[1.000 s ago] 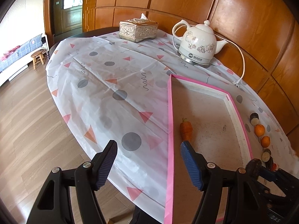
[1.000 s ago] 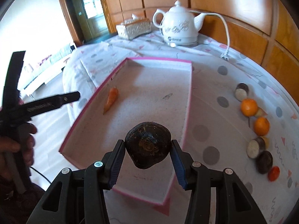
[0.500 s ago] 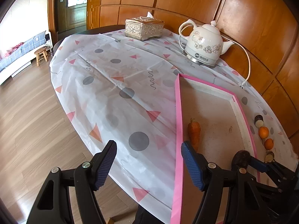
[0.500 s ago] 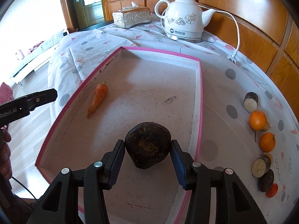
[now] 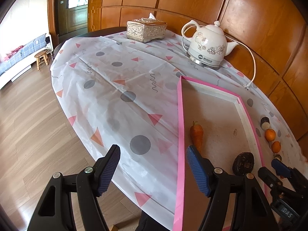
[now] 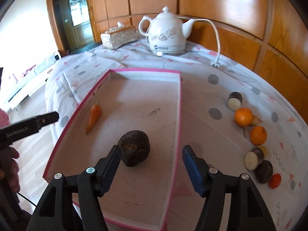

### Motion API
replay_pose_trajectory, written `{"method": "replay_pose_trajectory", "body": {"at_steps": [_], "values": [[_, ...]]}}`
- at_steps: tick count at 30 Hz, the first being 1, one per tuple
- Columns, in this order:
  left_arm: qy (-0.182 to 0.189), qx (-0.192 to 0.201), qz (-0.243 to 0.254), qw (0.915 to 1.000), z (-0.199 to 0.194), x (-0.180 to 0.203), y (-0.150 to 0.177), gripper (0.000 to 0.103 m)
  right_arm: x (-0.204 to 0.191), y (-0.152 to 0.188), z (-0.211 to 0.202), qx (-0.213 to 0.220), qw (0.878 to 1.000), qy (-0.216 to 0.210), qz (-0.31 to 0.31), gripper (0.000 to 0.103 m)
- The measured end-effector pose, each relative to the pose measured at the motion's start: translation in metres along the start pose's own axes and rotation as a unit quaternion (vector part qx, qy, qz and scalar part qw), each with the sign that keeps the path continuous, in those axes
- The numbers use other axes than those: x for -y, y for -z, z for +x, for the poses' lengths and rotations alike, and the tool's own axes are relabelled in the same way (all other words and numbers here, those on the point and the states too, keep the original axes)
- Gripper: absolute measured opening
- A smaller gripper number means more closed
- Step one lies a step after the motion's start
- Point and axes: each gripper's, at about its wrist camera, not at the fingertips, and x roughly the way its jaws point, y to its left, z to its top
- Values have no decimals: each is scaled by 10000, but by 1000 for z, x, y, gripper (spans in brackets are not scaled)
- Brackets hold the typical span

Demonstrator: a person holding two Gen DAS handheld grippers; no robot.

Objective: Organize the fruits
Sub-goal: 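Carry the dark root into the tray and open the right gripper, then move the left tool to the cut dark root slice and grasp it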

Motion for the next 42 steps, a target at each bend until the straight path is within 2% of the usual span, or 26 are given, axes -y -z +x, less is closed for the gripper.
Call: {"method": "replay_pose_trajectory", "body": {"at_steps": [10, 18, 23, 27, 32, 36, 42], "values": [[23, 54, 90, 9999, -5, 6, 1, 72, 44, 22, -32, 268, 9960, 562, 645, 68], [37, 30, 170, 9998, -5, 12, 1, 72, 112, 64, -52, 184, 9798, 1312, 1500, 68], [43, 45, 245, 9997, -7, 17, 0, 72, 159, 94, -68, 139, 9603, 1881, 2055, 68], [60, 78, 314, 9995, -11, 22, 0, 72, 194, 119, -84, 119, 9385, 2343, 2534, 68], [154, 176, 455, 9987, -24, 31, -3, 72, 231, 148, -103, 126, 9047, 2927, 3094, 68], [281, 258, 606, 9974, -36, 44, -5, 72, 249, 163, -112, 162, 8833, 3237, 3388, 68], [599, 358, 999, 9925, -45, 79, -13, 72, 272, 178, -113, 164, 8629, 3490, 3651, 68]]}}
